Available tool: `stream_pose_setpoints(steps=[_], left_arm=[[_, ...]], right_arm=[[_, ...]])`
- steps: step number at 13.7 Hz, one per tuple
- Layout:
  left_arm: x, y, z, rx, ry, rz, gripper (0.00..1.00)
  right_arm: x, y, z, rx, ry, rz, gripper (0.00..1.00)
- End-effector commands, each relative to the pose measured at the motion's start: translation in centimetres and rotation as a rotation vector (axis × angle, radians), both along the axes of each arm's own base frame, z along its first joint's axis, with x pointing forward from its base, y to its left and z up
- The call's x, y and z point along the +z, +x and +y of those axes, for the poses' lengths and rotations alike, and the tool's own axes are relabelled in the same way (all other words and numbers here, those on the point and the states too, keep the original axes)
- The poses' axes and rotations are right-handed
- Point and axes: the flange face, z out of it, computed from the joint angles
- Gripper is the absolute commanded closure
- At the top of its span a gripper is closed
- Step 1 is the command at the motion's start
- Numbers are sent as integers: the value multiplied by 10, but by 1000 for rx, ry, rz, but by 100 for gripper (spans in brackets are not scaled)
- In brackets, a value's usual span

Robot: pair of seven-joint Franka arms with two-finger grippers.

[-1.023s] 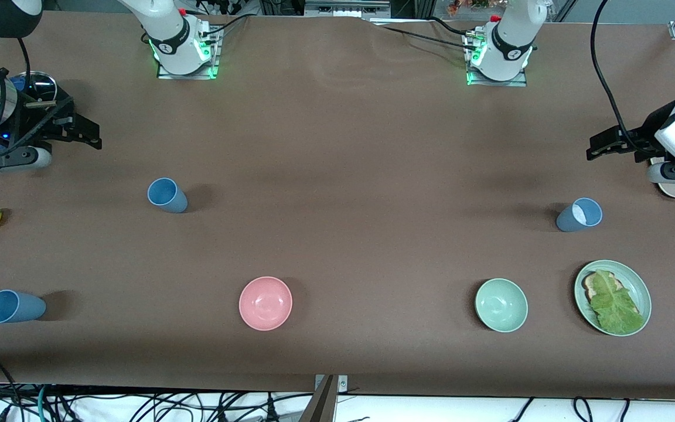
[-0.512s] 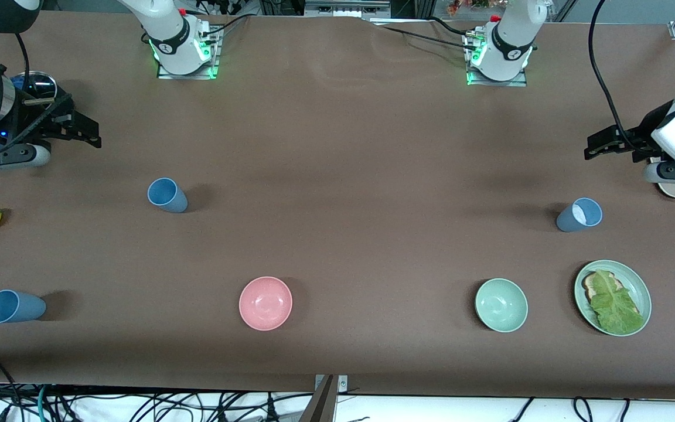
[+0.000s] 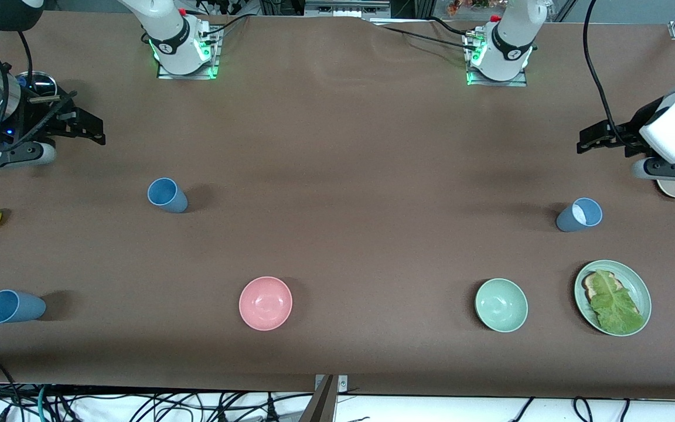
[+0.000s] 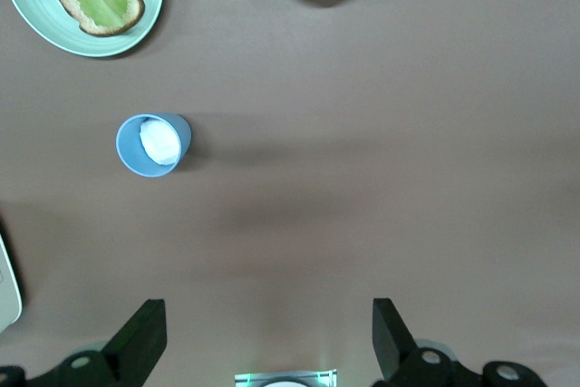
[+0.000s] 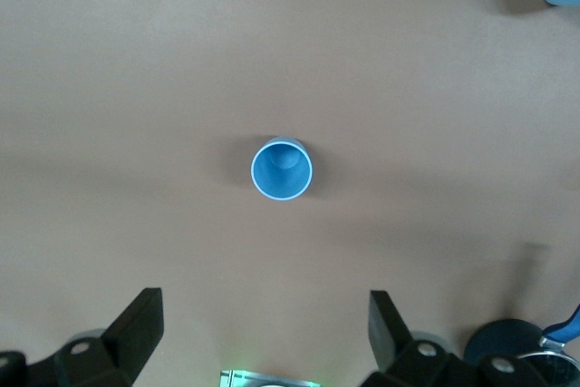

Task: Stack blue cups with both arms

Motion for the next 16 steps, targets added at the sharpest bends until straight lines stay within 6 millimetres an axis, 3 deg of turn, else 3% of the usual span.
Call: stream_pose_setpoints(steps=[1, 3, 5, 8, 12, 16], left_arm=[[6, -1, -12, -18, 18, 6, 0], [-2, 3, -16, -25, 9, 19, 0], [7, -3, -28, -52, 23, 4, 0], [6, -1, -19, -33, 12, -1, 0], [-3, 5, -28, -50, 20, -15, 0], [4, 3, -32, -57, 20, -24, 0]], right_arm=[[10, -2, 2, 15, 19, 6, 0], [12, -4, 7, 24, 20, 3, 0], [12, -4, 8, 26, 20, 5, 0], [12, -5, 8, 26, 20, 5, 0], [11, -6, 7, 26, 19, 14, 0], [11, -5, 8, 28, 20, 8, 0]])
